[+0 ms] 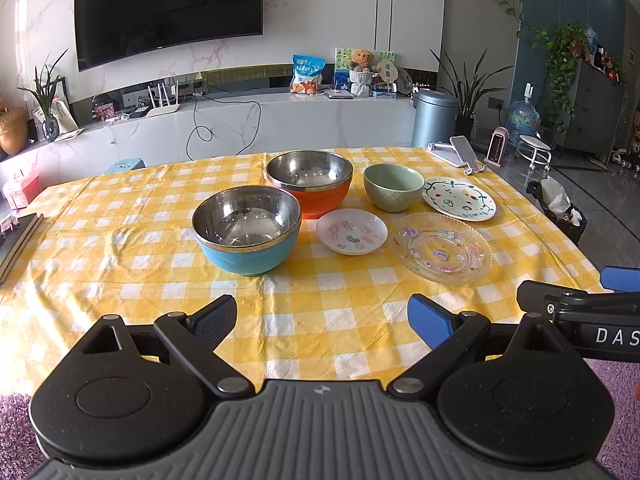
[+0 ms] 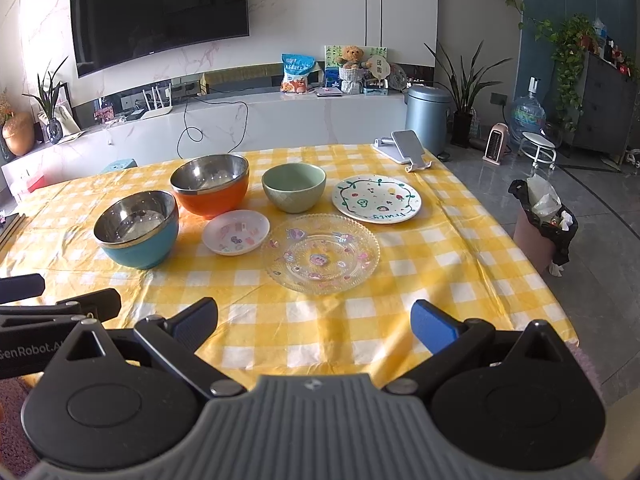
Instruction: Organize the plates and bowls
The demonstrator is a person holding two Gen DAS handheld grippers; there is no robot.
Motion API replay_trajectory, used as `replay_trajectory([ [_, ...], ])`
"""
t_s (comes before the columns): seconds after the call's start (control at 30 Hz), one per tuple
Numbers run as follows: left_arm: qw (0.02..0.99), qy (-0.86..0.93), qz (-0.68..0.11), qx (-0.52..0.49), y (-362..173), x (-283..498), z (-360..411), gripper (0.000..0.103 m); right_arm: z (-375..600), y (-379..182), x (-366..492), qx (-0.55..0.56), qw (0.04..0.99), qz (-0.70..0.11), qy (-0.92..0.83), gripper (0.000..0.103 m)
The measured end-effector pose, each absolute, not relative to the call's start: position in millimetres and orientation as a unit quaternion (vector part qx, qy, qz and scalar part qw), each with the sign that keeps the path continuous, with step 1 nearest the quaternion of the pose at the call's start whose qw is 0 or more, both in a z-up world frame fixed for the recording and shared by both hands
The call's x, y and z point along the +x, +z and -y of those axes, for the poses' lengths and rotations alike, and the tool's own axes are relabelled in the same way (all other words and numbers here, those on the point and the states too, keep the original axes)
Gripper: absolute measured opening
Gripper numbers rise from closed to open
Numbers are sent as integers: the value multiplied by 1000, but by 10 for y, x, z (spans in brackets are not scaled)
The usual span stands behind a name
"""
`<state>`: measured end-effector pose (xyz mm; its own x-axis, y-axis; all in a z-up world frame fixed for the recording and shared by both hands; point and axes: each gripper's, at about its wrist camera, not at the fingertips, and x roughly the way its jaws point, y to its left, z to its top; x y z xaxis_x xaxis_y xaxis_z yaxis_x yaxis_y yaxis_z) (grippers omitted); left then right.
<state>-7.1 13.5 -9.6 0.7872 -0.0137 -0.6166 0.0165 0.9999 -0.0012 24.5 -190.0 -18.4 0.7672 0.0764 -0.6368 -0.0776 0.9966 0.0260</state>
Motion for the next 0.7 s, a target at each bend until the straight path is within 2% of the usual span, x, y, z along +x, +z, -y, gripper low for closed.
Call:
replay_trajectory([
  [0.7, 945, -8, -326, 1, -103, -73, -136, 103, 1866, -191, 270, -5, 938, -343, 41, 101],
])
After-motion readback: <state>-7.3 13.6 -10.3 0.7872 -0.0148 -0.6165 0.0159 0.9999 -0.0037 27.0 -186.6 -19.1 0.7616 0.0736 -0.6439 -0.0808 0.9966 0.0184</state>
